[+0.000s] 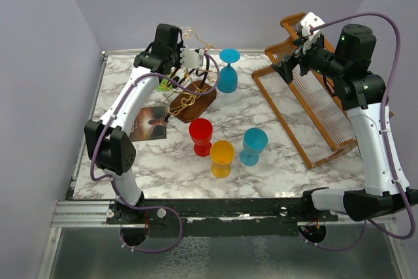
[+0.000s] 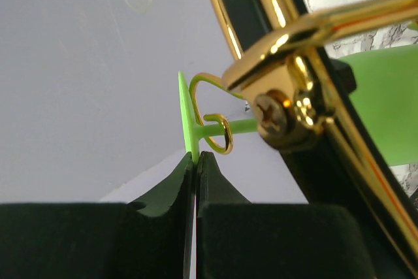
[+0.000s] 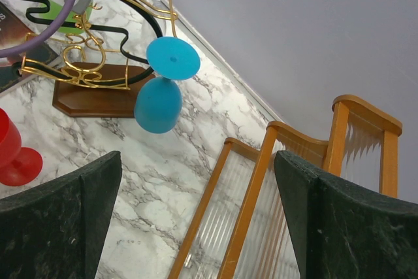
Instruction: Place the wine glass upside down on the wine glass rack
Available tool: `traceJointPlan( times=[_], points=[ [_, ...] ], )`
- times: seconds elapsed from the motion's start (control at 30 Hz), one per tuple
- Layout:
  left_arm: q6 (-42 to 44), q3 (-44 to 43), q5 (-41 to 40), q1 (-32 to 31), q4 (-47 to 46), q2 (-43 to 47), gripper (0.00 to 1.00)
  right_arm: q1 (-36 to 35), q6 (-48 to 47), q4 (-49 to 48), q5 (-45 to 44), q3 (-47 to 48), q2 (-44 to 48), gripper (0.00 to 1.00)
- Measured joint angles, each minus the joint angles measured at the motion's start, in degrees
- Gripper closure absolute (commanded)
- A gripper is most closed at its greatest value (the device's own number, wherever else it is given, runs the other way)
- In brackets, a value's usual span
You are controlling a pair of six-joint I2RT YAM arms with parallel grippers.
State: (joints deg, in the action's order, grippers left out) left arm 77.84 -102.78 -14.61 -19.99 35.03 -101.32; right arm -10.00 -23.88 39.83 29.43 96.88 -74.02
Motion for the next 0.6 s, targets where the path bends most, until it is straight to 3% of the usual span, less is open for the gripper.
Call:
traceJointPlan(
  times=[0.6],
  points=[
    [-3.4, 4.3, 2.8, -0.4, -0.2, 4.6, 0.92, 0.0, -0.5, -0.1, -0.1, -1.4, 0.2, 0.00]
  ],
)
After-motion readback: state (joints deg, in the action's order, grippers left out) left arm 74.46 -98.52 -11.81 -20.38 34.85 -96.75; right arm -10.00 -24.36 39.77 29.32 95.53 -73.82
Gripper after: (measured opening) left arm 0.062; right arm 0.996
